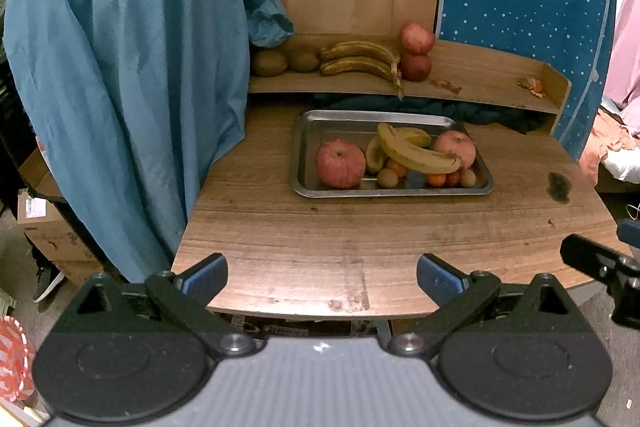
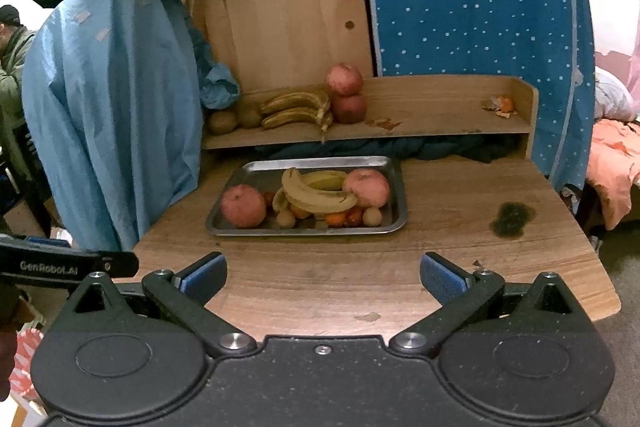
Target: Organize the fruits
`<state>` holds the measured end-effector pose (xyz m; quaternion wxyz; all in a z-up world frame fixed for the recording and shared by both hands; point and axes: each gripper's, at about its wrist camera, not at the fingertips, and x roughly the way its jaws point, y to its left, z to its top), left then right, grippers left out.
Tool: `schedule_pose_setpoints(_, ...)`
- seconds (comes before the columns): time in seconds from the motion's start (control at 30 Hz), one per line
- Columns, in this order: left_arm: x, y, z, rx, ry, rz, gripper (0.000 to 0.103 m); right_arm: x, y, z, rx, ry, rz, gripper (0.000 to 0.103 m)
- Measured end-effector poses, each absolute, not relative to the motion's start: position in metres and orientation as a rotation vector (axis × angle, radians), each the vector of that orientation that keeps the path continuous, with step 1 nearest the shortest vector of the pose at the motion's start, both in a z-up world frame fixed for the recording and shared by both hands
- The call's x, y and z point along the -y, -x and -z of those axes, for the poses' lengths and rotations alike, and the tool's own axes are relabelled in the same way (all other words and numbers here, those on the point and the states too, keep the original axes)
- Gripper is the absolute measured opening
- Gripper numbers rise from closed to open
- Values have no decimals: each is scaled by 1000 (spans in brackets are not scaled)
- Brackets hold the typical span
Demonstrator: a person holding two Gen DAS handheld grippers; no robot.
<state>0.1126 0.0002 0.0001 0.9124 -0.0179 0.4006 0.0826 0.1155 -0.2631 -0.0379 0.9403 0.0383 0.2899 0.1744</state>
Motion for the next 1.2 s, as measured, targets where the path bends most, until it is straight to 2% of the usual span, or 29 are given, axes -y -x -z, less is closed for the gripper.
schedule_pose_setpoints(1.2,-22,-122,5,-866,47,-135,103,232,-124,42,-632,-67,-304,102)
